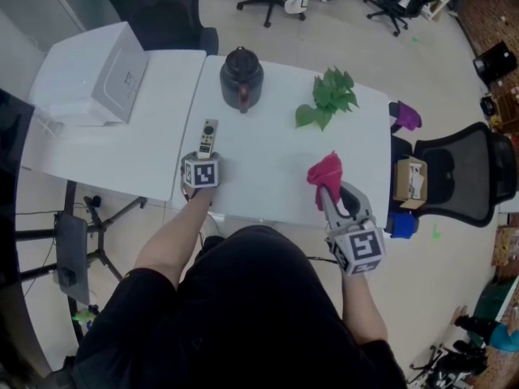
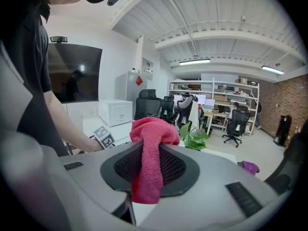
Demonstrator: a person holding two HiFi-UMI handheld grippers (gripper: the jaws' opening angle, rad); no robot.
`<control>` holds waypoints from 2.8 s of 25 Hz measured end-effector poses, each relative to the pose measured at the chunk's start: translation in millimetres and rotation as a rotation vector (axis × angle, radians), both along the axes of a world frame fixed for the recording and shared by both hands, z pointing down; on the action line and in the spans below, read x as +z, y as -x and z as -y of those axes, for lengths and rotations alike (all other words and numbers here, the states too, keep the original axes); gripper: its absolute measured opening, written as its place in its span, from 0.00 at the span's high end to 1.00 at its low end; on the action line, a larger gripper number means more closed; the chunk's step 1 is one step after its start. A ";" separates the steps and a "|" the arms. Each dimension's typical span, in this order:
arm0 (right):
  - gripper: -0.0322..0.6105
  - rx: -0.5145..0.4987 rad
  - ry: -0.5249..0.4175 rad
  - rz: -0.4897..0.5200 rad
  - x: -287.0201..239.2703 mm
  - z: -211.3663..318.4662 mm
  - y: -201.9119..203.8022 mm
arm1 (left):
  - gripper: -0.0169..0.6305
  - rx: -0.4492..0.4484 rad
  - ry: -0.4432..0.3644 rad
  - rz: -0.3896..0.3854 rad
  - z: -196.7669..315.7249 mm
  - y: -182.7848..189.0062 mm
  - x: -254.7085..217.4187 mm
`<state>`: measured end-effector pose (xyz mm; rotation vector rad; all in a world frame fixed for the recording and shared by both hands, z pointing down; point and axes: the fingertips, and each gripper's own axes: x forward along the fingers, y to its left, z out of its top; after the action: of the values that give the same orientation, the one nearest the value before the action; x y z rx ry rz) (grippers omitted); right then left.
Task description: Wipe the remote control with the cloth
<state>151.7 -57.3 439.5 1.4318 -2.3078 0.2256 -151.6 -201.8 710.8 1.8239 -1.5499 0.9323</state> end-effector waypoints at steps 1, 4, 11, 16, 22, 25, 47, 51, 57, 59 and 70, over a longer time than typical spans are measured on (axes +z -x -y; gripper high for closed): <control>0.80 0.013 0.007 -0.007 5.7 3.6 -3.6 | 0.55 0.000 -0.017 0.006 0.1 4.8 -5.2; 0.80 0.068 0.053 -0.043 34.8 20.3 -23.9 | 0.55 0.001 -0.052 0.000 -8.7 17.5 -21.0; 0.80 0.164 0.219 -0.161 129.2 49.2 -78.8 | 0.55 0.043 -0.208 -0.112 -32.3 17.9 -77.1; 0.80 0.195 0.297 -0.241 186.0 69.1 -97.0 | 0.55 0.085 -0.287 -0.147 -48.7 15.1 -121.0; 0.80 0.186 0.417 -0.310 239.0 78.8 -99.3 | 0.55 0.135 -0.333 -0.163 -60.3 6.2 -158.1; 0.79 0.185 0.452 -0.319 253.2 80.1 -100.0 | 0.55 0.156 -0.351 -0.151 -62.8 3.4 -168.2; 0.83 0.082 -0.045 0.049 14.9 49.0 6.8 | 0.56 0.458 -0.533 -0.254 -57.3 -74.3 -254.7; 0.92 -0.013 -0.094 0.128 -21.7 41.1 48.9 | 0.65 0.566 -0.563 -0.268 -67.2 -102.4 -275.2; 0.94 -0.094 -0.122 0.185 -42.3 35.4 85.9 | 0.93 0.673 -0.610 -0.270 -82.9 -126.5 -293.0; 0.94 -0.113 -0.121 0.193 -44.2 33.1 94.7 | 0.97 0.694 -0.626 -0.268 -87.0 -130.1 -297.5; 0.94 -0.168 -0.088 0.186 -37.4 25.8 117.8 | 0.97 0.751 -0.656 -0.242 -97.8 -135.7 -300.1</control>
<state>34.0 -83.1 402.1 1.2960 -2.6038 0.2178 -15.9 -104.0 410.7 2.9716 -1.0744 0.4610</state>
